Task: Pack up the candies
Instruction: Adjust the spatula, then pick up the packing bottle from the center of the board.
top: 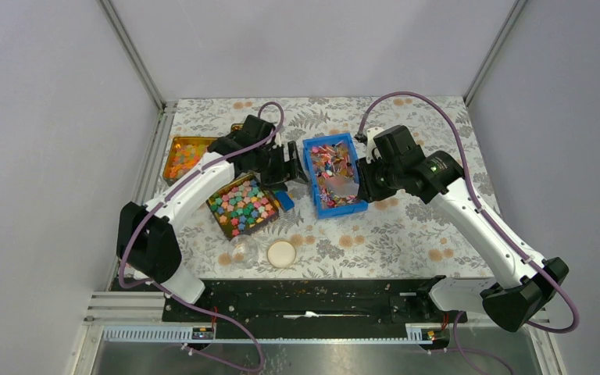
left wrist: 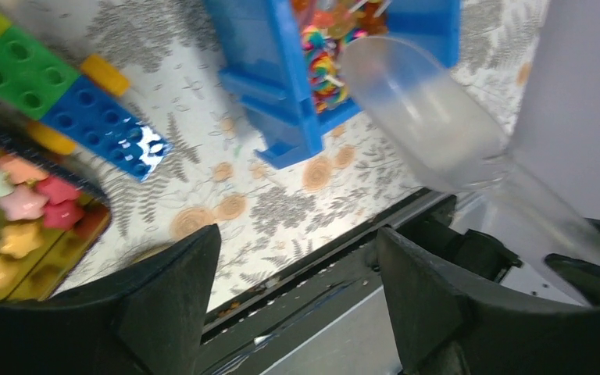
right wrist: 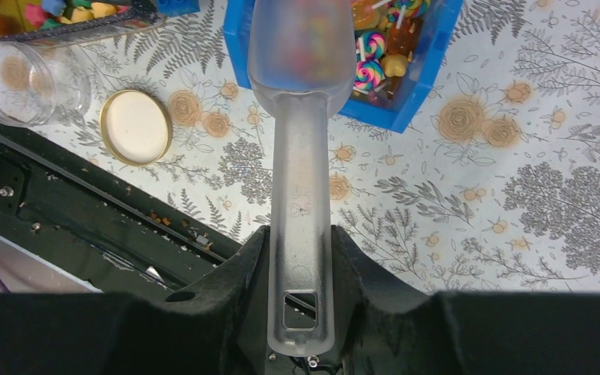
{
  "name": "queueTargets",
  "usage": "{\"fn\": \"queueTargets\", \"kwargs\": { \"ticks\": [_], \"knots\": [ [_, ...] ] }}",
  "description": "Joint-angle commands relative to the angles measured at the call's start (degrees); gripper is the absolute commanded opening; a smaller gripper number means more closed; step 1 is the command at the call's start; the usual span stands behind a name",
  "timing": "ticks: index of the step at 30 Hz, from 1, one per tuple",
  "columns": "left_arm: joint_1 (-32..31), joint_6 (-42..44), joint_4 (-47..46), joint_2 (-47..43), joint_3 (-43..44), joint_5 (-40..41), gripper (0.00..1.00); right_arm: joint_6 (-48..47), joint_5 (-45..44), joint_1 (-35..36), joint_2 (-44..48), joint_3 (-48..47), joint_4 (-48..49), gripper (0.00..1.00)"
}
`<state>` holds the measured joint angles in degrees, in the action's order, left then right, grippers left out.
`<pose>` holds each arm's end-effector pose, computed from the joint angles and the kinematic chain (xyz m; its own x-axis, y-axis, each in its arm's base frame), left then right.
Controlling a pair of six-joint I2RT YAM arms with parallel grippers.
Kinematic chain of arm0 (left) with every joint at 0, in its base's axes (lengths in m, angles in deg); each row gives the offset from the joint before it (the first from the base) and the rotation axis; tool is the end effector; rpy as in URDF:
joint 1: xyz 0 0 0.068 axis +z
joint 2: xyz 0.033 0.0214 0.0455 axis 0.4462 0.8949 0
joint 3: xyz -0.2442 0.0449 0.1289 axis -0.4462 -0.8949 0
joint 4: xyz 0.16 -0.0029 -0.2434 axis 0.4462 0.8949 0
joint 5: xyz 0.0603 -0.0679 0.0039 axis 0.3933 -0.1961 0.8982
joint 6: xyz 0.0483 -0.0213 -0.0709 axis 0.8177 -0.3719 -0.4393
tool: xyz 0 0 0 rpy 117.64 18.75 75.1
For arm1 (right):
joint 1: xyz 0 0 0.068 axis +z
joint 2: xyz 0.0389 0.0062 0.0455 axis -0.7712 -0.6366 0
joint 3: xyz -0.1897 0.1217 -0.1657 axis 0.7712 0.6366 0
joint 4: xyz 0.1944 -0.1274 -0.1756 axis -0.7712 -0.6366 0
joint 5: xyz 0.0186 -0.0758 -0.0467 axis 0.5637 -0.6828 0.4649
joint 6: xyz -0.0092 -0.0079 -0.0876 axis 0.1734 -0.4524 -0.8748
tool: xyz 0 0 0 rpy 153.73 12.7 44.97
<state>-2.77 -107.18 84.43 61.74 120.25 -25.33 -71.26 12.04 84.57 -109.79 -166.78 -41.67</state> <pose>0.3280 -0.2197 0.2657 -0.9512 -0.1291 -0.2803 0.0816 0.7708 -0.6318 0.2534 0.1769 0.3506 -0.6829 -0.2918 -0.6697 -0.4994 0.8555 0.1366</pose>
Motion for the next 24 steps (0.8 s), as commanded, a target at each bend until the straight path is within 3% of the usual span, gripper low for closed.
{"fn": "queueTargets", "kwargs": {
  "ticks": [1,7,14,17,24],
  "knots": [
    [2.0,5.8,8.7,-1.4,3.1,6.0,0.72,-2.1,-2.8,-0.3,0.5,-1.1,-0.8,0.0],
    [9.5,8.8,15.2,-10.7,-6.1,7.5,0.6,-2.2,-2.7,-0.3,-0.7,-1.6,-0.8,0.0],
    [11.4,9.3,28.5,-17.8,-10.3,19.9,0.6,-2.3,-2.8,-0.3,-2.4,-2.5,-0.7,0.0],
    [12.1,9.0,32.9,-19.6,-12.3,23.2,0.54,-2.2,-2.7,-0.3,-2.8,-3.0,-0.7,0.0],
    [12.8,7.6,30.5,-21.0,-21.7,18.2,0.51,-2.2,-2.9,-0.3,-3.8,-3.5,-0.7,0.0]
  ]
}}
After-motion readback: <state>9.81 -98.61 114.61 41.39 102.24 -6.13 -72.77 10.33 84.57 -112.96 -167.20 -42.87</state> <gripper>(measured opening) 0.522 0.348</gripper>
